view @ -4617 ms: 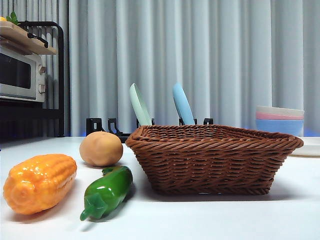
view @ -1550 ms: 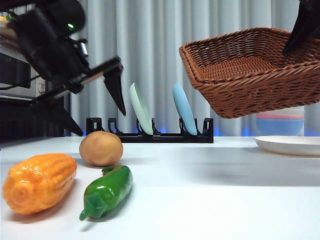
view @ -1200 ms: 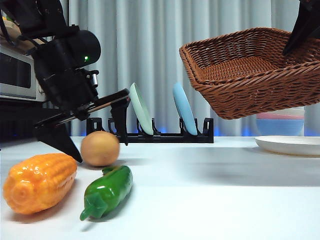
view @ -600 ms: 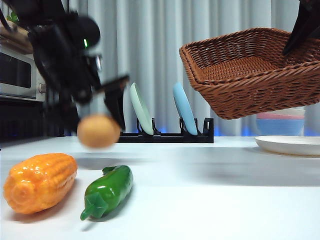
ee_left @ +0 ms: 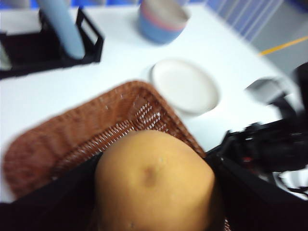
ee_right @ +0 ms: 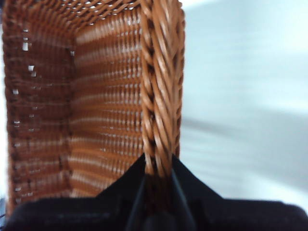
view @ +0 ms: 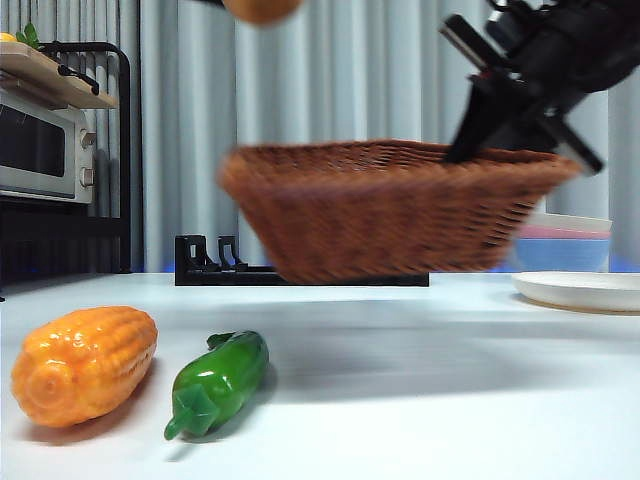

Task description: Pick up the basket,pick up the corn from the table,pick up the potato from the table,pick up the cucumber from the table,put all items into the basket

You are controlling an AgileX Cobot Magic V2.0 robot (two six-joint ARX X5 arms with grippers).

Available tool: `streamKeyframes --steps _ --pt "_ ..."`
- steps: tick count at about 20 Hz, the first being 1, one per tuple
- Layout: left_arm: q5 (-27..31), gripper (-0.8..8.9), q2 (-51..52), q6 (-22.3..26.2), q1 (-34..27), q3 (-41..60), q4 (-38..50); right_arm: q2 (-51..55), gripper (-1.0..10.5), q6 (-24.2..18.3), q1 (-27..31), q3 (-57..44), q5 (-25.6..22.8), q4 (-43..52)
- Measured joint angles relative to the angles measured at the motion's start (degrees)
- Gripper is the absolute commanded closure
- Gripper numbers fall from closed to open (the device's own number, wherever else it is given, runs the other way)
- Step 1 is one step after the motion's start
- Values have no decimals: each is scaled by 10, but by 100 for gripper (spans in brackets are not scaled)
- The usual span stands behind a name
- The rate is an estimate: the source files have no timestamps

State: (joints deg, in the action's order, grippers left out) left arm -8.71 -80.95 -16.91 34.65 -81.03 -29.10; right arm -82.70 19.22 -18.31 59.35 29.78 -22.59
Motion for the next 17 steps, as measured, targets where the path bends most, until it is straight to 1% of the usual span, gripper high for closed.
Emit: streamKeyframes --steps 2,3,5,6,7,8,9,10,17 --pt "42 821 -30 0 28 3 -4 -1 963 18 -14 0 8 21" --pt "54 821 -42 0 35 3 -4 -1 963 26 -17 0 18 29" --pt "66 812 -64 0 45 2 -4 -1 963 36 -17 1 27 34" --pt "66 770 -78 0 47 2 -4 -1 963 38 -17 1 26 34" --pt "66 593 -97 0 48 2 -10 -1 963 40 -17 1 26 33" --pt "66 382 -111 0 49 3 -23 -1 963 40 -17 1 26 33" --pt "67 202 -121 0 49 4 -31 -1 963 40 -17 1 26 33" --pt "67 185 -123 1 49 4 -33 -1 963 40 -16 1 25 32" --pt "66 185 -115 3 49 0 -26 -1 963 42 -16 1 24 32"
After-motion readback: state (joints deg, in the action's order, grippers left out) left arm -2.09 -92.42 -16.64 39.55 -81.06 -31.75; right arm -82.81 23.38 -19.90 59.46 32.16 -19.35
